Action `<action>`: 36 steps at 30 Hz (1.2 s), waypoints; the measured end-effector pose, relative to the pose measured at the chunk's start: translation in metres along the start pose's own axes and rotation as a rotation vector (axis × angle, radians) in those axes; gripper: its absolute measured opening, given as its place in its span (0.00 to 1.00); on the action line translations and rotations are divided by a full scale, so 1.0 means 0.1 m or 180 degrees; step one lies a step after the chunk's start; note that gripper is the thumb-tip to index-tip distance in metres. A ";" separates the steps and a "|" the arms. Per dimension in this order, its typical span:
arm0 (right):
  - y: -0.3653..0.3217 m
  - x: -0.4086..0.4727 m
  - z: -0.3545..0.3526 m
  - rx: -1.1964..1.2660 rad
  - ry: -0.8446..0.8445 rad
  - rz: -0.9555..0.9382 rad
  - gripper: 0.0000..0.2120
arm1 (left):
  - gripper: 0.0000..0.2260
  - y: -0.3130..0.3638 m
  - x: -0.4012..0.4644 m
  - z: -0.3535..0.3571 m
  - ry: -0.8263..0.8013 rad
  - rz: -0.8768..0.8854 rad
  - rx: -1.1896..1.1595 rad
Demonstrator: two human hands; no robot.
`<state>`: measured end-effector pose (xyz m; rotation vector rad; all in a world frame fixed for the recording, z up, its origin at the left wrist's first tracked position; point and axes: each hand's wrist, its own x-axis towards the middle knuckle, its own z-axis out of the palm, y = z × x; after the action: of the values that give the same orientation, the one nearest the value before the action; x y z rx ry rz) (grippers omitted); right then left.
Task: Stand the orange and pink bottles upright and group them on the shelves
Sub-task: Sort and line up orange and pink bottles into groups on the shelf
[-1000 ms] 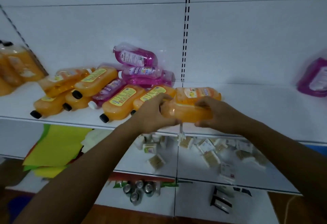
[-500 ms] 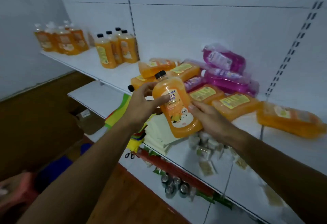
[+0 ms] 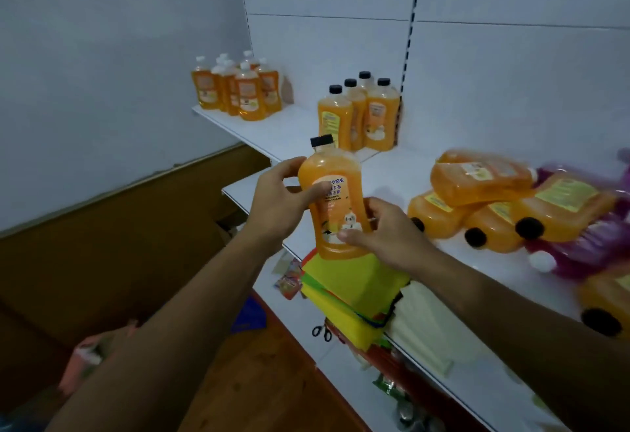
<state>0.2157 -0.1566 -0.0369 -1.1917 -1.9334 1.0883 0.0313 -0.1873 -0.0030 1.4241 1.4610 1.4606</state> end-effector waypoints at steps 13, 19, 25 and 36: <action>0.22 2.05 0.29 -0.0116 0.0598 -0.0049 0.25 | 0.30 -0.64 1.93 -0.16 0.0019 0.0150 0.0411; 0.40 2.64 0.35 -0.0589 0.0977 0.0144 0.28 | 0.30 -0.85 2.59 -0.15 -0.0285 0.0321 0.0729; 0.41 2.81 0.44 -0.0870 0.1449 0.0370 0.35 | 0.28 -1.01 2.91 -0.19 -0.0566 0.0610 0.0691; 0.26 2.50 0.69 -0.1227 0.1678 0.0972 0.28 | 0.42 -1.22 2.83 -0.31 -0.0812 0.0954 0.0811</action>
<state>0.0683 0.0553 -0.0729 -1.8174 -1.6093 0.4624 -0.0921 0.0941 -0.0411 1.9782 1.3502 1.2328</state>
